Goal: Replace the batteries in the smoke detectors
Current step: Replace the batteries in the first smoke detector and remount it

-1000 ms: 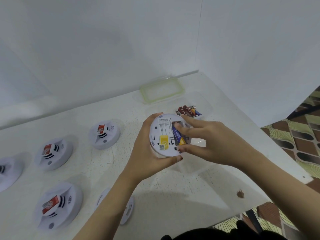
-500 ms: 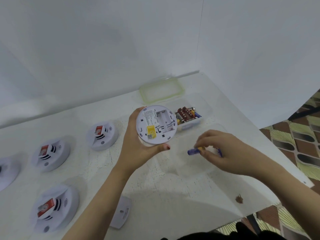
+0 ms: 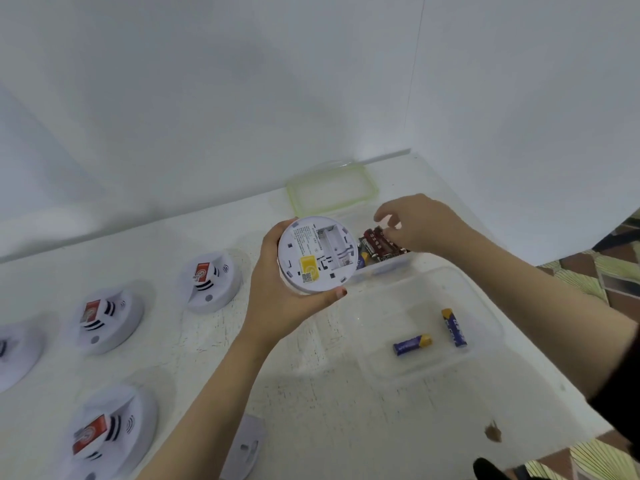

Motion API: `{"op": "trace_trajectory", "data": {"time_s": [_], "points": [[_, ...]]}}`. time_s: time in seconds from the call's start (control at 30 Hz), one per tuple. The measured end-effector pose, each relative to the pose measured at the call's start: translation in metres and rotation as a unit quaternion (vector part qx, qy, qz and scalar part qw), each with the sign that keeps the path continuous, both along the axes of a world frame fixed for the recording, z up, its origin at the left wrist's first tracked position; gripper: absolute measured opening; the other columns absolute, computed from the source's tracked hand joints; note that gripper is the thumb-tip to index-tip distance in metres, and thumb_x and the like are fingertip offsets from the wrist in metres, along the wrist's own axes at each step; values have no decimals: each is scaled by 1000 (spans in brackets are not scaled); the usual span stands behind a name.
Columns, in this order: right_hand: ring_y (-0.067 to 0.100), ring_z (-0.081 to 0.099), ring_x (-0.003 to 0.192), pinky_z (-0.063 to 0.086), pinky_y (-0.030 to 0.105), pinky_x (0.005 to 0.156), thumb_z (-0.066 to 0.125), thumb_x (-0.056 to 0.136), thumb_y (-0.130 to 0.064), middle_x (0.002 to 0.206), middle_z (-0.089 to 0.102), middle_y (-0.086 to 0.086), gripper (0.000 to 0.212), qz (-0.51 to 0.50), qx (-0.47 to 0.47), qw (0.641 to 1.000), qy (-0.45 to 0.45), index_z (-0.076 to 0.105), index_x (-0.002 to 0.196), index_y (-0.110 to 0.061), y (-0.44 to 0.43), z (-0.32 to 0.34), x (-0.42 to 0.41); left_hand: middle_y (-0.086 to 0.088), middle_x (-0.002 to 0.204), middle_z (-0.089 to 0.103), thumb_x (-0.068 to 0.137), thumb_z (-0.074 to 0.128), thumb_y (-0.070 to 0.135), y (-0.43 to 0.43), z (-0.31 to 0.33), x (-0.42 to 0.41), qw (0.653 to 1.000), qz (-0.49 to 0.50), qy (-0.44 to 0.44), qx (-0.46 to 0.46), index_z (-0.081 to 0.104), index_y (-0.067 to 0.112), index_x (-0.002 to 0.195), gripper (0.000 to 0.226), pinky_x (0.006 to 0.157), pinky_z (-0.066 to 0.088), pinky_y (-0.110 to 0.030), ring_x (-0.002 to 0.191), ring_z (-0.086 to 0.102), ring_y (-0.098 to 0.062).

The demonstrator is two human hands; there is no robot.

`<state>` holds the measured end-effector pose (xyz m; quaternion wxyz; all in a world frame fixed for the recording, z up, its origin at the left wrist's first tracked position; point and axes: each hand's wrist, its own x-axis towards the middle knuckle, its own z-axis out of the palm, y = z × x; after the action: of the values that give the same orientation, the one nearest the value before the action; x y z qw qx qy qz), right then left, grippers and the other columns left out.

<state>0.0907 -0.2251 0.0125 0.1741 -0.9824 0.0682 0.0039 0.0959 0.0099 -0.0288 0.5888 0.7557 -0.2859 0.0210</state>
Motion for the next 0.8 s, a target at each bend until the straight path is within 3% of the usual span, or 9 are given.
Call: {"op": "trace_trajectory", "data": {"time_s": [0.17, 0.3, 0.43, 0.5, 0.57, 0.67, 0.8], "points": [[18, 58, 102, 34, 24, 70, 55, 80, -9, 105, 65, -5, 28, -5, -94, 995, 13, 66, 99, -27, 8, -3, 22, 33, 119, 44, 52, 82, 40, -2, -3, 5, 1000, 27, -1, -11, 35, 34, 123, 86, 91, 41, -6, 115, 47, 10], [16, 56, 96, 31, 23, 68, 57, 80, -13, 93, 64, -6, 22, 6, -52, 998, -24, 64, 97, -25, 8, -4, 18, 25, 124, 43, 52, 82, 37, -3, -3, 8, 1000, 20, 2, -20, 34, 28, 125, 88, 92, 39, -6, 118, 46, 10], [12, 57, 65, 46, 25, 62, 66, 77, -18, 75, 68, -8, 14, -29, 188, 975, -115, 66, 89, -26, 10, 9, 1, 38, 118, 43, 52, 83, 39, -4, -1, 11, 1000, 8, 5, -12, 33, 31, 126, 90, 92, 42, -9, 117, 46, 8], [10, 56, 54, 46, 22, 53, 68, 77, -11, 67, 68, -6, 12, -67, 361, 919, -146, 66, 82, -22, 15, 23, -7, 40, 119, 43, 51, 83, 42, -5, -2, 11, 1000, 8, 6, -3, 32, 35, 127, 91, 94, 43, -11, 119, 46, 7], [11, 54, 52, 43, 22, 48, 67, 78, -5, 67, 69, 2, 13, -73, 461, 873, -145, 66, 81, -17, 21, 35, -14, 36, 127, 44, 51, 84, 43, -6, -3, 11, 1000, 11, 14, 3, 30, 37, 134, 100, 101, 43, -17, 124, 44, 5], [13, 54, 53, 43, 22, 50, 69, 78, -6, 68, 69, 2, 12, -19, 456, 876, -154, 67, 84, -17, 33, 43, -25, 18, 137, 46, 51, 85, 48, -8, -4, 9, 1000, 18, 1, 20, 30, 39, 139, 104, 108, 42, -38, 130, 44, -4], [14, 53, 52, 44, 17, 53, 70, 76, -12, 71, 68, -7, 18, 54, 327, 924, -191, 66, 88, -25, 43, 37, -31, 32, 125, 47, 55, 83, 46, -10, 3, 7, 999, 16, -38, 21, 32, 60, 126, 89, 102, 46, -34, 124, 49, -5]]}}
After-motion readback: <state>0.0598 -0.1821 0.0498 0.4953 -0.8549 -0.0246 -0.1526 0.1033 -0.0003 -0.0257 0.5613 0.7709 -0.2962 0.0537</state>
